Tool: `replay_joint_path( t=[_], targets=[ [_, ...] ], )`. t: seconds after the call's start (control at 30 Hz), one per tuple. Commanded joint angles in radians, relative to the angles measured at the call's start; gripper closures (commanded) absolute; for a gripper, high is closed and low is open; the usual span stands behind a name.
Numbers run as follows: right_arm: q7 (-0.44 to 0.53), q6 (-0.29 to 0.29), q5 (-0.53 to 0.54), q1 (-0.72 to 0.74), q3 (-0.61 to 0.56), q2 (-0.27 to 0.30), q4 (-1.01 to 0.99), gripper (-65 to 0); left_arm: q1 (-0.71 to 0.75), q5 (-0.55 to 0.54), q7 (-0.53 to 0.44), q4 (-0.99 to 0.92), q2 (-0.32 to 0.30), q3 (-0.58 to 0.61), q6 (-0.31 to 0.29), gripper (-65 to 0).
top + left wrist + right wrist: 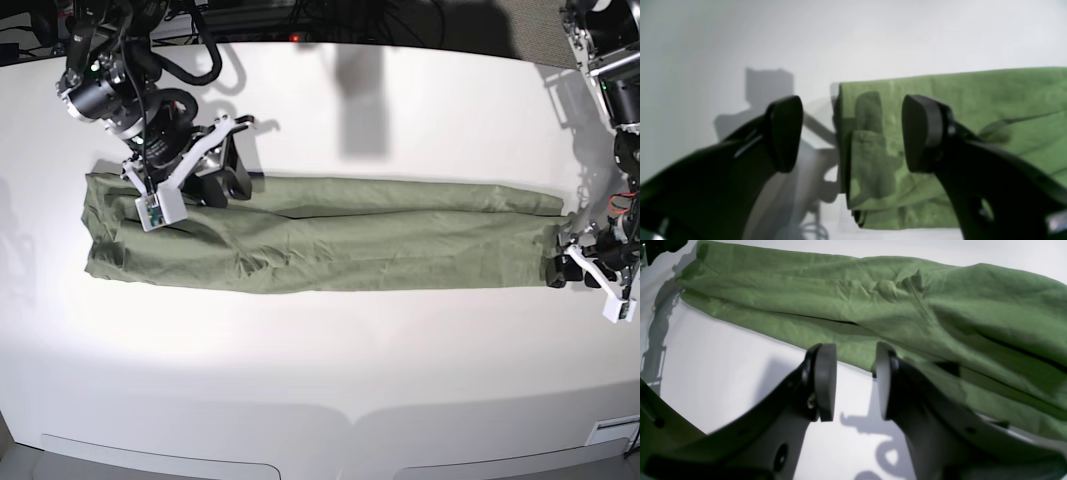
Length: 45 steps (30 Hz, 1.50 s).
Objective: Fold the T-shirt properly
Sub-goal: 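Hold the strip end with the left gripper and adjust its grip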
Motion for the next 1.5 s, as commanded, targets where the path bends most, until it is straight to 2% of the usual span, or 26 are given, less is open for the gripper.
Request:
replay_joint_path(
  t=[0.0,0.23,0.37,0.5,0.6,0.77,0.93,1.0,1.07,1.13,1.17,1.33,1.47],
  targets=[
    [0.021,0.005,0.024,0.006,0.001,0.000,0.020,-20.6,-0.022,-0.013,-0.031,0.019,-0.022,-0.005,-0.006,-45.1],
    [0.011,0.005,0.027,0.006,0.001,0.000,0.020,-20.6,-0.022,-0.010,-0.066,0.016,-0.025,-0.005,-0.006,-45.1],
    [-0.003,0.005,0.076,0.006,0.001,0.000,0.020,-20.6,-0.022,0.072,-0.080,0.016,-0.025,-0.005,-0.004,-45.1],
    [-0.024,0.005,0.097,0.006,0.001,0.000,0.020,-20.6,-0.019,0.082,-0.103,0.016,-0.030,-0.005,-0.003,-45.1],
    [-0.029,0.005,0.097,0.006,0.001,0.000,0.020,-20.6,-0.019,0.079,-0.093,0.016,-0.031,-0.005,-0.003,-45.1],
    [-0.029,0.005,0.097,0.006,0.001,0.000,0.020,-20.6,-0.023,0.044,0.012,0.016,-0.035,-0.005,-0.003,-45.1],
    [-0.032,0.005,0.098,0.005,0.001,0.000,0.020,-20.6,-0.029,0.016,0.026,-0.028,-0.079,-0.005,-0.003,-45.1],
    [-0.039,0.005,0.098,0.005,0.001,0.000,0.020,-20.6,-0.031,-0.040,0.048,-0.078,-0.112,-0.005,-0.009,-45.1],
    [-0.051,0.005,0.098,0.006,0.001,0.000,0.020,-20.6,-0.041,-0.186,0.132,-0.152,-0.140,-0.004,-0.065,-45.1],
    [-0.065,0.005,0.105,0.005,0.001,0.000,0.020,-20.6,-0.061,-0.355,0.224,-0.253,-0.154,-0.005,-0.065,-45.1],
    [-0.072,0.005,0.112,0.005,0.001,0.000,0.020,-20.6,-0.075,-0.398,0.240,-0.308,-0.156,-0.004,-0.065,-45.1],
    [-0.096,0.005,0.166,0.005,0.001,0.003,0.020,-20.6,-0.161,-0.419,0.219,-0.575,-0.154,-0.004,-0.065,-45.1],
    [-0.116,0.005,0.174,0.005,0.001,0.003,0.020,-20.6,-0.179,-0.418,0.220,-0.684,-0.147,-0.004,-0.065,-45.1]
  ],
)
